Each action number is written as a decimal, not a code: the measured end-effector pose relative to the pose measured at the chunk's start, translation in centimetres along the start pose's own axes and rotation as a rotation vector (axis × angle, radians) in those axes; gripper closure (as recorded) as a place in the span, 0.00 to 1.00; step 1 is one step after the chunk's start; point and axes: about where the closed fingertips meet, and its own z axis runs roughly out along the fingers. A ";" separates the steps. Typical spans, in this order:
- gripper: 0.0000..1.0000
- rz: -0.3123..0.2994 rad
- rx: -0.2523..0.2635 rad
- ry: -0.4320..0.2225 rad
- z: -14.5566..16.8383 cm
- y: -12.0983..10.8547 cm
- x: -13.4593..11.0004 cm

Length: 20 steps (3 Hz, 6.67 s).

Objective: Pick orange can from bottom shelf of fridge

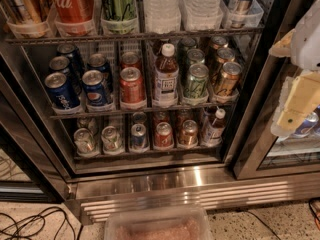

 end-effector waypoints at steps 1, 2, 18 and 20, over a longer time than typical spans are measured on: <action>0.00 0.000 0.000 0.000 0.0 0.0 0.0; 0.19 -0.041 0.029 0.006 0.7 0.3 -0.3; 1.00 0.337 0.627 -0.748 28.9 5.0 -3.6; 1.00 0.391 0.689 -0.763 30.6 3.4 -3.1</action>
Offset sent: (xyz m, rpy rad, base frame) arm -0.0018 0.0094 -0.0212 -0.0617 -0.0643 0.0811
